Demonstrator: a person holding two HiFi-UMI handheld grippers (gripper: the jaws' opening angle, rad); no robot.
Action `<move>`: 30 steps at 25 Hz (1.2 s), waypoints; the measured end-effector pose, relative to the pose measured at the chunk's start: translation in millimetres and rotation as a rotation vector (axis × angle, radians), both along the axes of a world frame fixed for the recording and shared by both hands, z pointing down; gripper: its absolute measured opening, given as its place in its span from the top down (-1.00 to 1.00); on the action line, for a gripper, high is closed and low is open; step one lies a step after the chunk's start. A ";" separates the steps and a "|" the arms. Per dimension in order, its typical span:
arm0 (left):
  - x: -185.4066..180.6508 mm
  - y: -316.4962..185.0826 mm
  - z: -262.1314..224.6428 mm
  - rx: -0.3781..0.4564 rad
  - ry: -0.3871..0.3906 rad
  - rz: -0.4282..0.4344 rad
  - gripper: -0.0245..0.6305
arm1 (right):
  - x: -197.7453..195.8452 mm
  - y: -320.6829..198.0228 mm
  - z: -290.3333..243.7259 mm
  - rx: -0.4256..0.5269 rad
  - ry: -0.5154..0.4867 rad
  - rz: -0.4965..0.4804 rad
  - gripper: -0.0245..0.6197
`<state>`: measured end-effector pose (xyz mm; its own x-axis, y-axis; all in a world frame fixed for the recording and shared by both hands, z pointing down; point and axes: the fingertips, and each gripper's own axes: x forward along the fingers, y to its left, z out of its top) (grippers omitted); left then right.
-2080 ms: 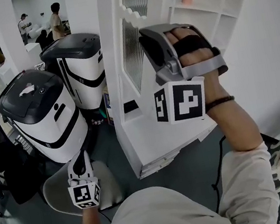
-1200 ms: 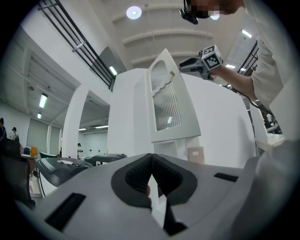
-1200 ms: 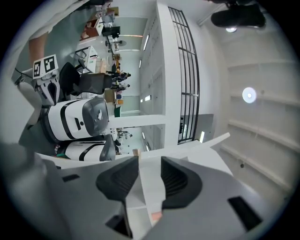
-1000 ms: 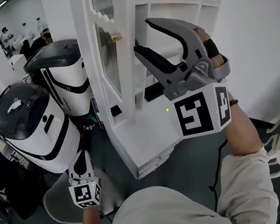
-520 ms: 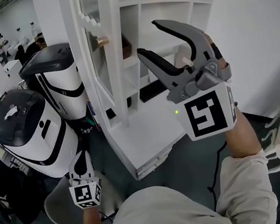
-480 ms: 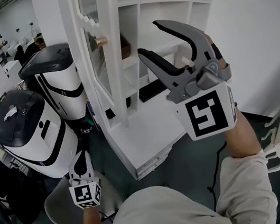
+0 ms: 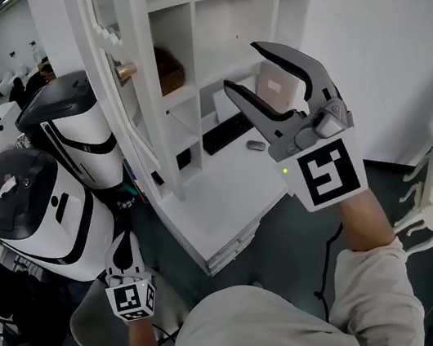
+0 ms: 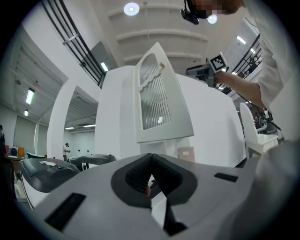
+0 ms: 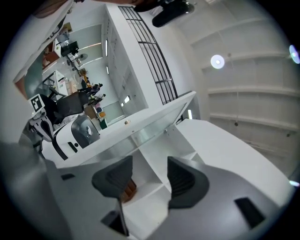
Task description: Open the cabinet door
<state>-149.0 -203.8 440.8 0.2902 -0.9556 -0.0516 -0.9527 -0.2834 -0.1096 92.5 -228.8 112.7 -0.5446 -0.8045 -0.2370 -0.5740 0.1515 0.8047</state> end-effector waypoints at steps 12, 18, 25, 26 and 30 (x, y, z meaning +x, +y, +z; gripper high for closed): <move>26.4 -11.8 3.5 -0.016 -0.013 0.042 0.93 | 64.7 -20.1 55.6 -0.141 -0.196 0.042 0.22; 37.0 -15.4 4.1 -0.020 -0.016 0.058 0.93 | 87.0 -25.4 88.5 -0.201 -0.268 0.059 0.24; 45.0 -18.3 7.7 -0.025 -0.019 0.070 0.93 | 106.0 -25.6 127.4 -0.253 -0.325 0.081 0.26; 45.6 -18.8 8.0 -0.025 -0.019 0.071 0.93 | 108.5 -25.8 132.9 -0.262 -0.332 0.085 0.27; 49.1 -21.0 8.2 -0.025 -0.020 0.076 0.93 | 117.3 -25.7 154.4 -0.296 -0.369 0.094 0.27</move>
